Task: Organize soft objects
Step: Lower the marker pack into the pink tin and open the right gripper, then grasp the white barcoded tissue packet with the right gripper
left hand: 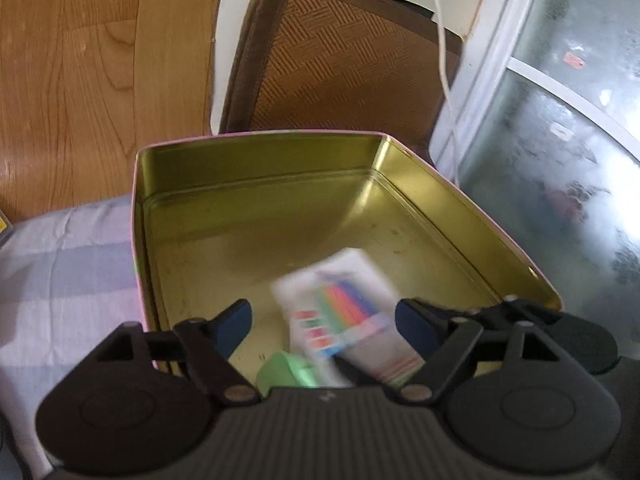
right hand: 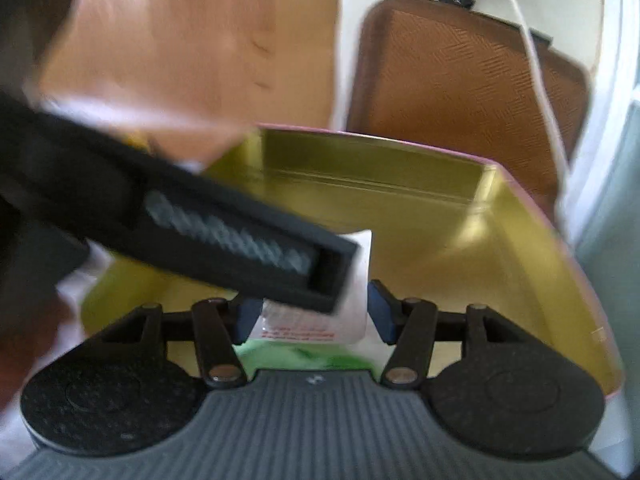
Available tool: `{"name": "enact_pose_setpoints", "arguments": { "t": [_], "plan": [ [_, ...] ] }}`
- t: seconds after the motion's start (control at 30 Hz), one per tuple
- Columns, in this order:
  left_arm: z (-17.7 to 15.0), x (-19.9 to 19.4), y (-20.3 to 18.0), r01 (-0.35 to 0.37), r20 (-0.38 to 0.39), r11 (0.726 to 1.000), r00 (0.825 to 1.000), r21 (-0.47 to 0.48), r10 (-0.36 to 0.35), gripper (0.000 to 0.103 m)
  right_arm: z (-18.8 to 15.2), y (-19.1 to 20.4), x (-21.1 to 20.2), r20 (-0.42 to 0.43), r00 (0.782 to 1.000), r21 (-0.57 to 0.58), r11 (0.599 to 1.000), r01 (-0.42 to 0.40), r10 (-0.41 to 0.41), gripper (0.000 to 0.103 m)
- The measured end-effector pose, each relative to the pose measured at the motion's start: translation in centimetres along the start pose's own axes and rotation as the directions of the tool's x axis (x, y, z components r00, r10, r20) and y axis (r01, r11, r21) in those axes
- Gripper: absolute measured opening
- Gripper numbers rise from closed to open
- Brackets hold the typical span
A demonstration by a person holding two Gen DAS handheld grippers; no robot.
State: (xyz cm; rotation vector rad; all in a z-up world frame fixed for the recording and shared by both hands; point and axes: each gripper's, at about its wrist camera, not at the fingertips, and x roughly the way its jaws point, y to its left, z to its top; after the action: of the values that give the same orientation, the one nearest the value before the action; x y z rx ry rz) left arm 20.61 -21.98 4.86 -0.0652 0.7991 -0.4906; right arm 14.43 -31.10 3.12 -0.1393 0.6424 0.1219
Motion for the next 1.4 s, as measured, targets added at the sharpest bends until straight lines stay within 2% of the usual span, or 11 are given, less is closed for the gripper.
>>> {"name": "enact_pose_setpoints", "arguments": {
  "t": [0.13,0.37,0.6,0.77,0.9,1.03,1.1,1.17,1.3,1.37,1.4],
  "plan": [
    [-0.3,-0.4,0.0,-0.029,0.058,1.0,0.998,-0.003,0.029,0.084,-1.2,-1.0,0.1,0.044,0.983,0.036,0.984,0.177,-0.179,0.061],
    [-2.2,-3.8,0.6,0.004,0.149,1.0,0.989,-0.015,-0.002,0.084,-3.3,-2.6,-4.4,0.151,0.98,0.247,0.965,0.088,-0.128,0.061],
    [-6.7,-10.1,4.5,0.034,0.237,0.999,0.971,-0.039,-0.024,0.084,-2.4,1.7,-7.7,0.281,0.96,0.229,0.972,-0.053,-0.014,0.061],
    [-11.3,-15.5,12.2,-0.061,0.303,0.985,0.947,-0.16,0.108,0.084,-0.4,6.3,-7.9,0.296,0.94,0.143,0.966,-0.217,0.167,0.056],
    [-13.7,-18.3,19.4,-0.23,0.301,0.924,0.897,-0.304,0.322,0.084,2.4,12.2,-4.6,0.207,0.908,0.104,0.914,-0.392,0.365,0.056],
    [-15.6,-18.9,24.3,-0.34,0.281,0.845,0.835,-0.413,0.474,0.083,5.4,17.4,0.7,0.129,0.882,0.162,0.868,-0.469,0.453,0.056],
    [-16.0,-19.7,25.4,-0.24,0.327,0.852,0.848,-0.464,0.417,0.086,7.3,18.6,4.1,0.107,0.886,0.22,0.859,-0.463,0.45,0.056],
    [-15.9,-20.0,24.9,-0.253,0.362,0.859,0.827,-0.445,0.431,0.087,8.7,19.4,6.9,0.085,0.904,0.262,0.866,-0.425,0.418,0.051],
    [-15.5,-19.3,23.6,-0.294,0.374,0.88,0.82,-0.372,0.433,0.088,10.3,19.4,12.4,-0.001,0.919,0.372,0.854,-0.365,0.394,0.024],
    [-15.5,-19.2,23.3,-0.303,0.378,0.886,0.82,-0.351,0.43,0.088,10.6,19.2,14.2,-0.032,0.904,0.43,0.822,-0.373,0.426,0.021],
    [-15.6,-19.0,23.3,-0.304,0.379,0.887,0.82,-0.347,0.429,0.088,10.6,19.1,15.0,-0.049,0.89,0.463,0.8,-0.382,0.453,0.01]
  ]
}}
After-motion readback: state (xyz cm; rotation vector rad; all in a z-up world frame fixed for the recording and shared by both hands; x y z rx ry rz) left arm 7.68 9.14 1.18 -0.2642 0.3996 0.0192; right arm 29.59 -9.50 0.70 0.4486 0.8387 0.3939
